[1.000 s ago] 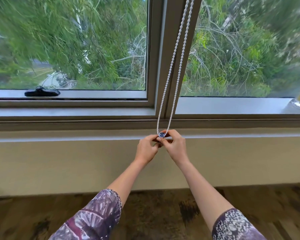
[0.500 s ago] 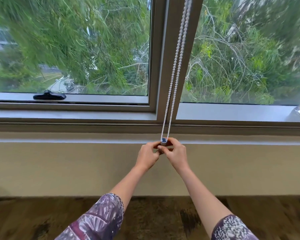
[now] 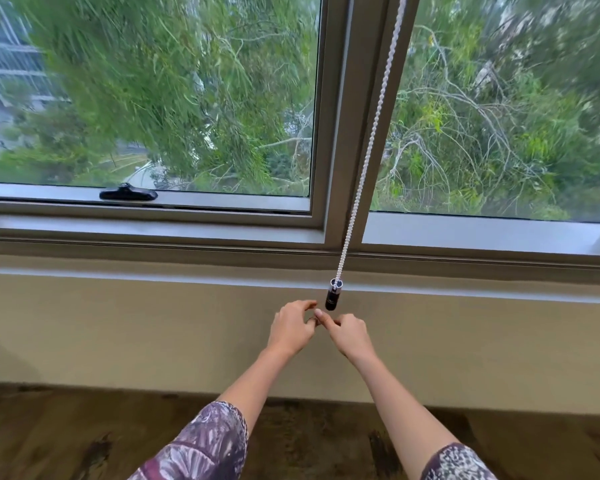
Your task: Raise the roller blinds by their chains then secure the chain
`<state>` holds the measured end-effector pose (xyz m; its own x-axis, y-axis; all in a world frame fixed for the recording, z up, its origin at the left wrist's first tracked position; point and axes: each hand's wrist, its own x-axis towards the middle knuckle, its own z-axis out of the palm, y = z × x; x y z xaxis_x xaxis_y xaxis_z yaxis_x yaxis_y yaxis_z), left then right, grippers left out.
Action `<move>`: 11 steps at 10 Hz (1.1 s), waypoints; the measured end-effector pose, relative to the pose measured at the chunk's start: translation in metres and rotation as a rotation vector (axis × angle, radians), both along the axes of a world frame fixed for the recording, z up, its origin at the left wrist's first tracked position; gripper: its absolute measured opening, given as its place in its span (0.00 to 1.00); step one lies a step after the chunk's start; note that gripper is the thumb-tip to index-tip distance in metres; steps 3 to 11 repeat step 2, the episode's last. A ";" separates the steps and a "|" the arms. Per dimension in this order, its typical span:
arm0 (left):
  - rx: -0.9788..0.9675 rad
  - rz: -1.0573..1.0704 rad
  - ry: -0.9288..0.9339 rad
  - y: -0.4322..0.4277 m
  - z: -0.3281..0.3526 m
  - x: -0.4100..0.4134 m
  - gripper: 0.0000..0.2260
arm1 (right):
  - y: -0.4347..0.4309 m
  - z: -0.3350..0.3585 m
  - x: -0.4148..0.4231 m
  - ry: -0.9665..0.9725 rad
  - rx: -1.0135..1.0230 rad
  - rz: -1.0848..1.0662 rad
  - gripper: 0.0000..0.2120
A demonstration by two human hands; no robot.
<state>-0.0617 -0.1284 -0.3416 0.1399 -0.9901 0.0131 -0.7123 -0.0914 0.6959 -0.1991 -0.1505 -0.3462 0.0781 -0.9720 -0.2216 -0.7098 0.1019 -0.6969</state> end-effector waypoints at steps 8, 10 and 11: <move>-0.064 0.000 -0.064 0.011 0.009 0.042 0.18 | 0.011 0.009 0.049 -0.024 0.009 0.048 0.34; -0.064 0.000 -0.064 0.011 0.009 0.042 0.18 | 0.011 0.009 0.049 -0.024 0.009 0.048 0.34; -0.064 0.000 -0.064 0.011 0.009 0.042 0.18 | 0.011 0.009 0.049 -0.024 0.009 0.048 0.34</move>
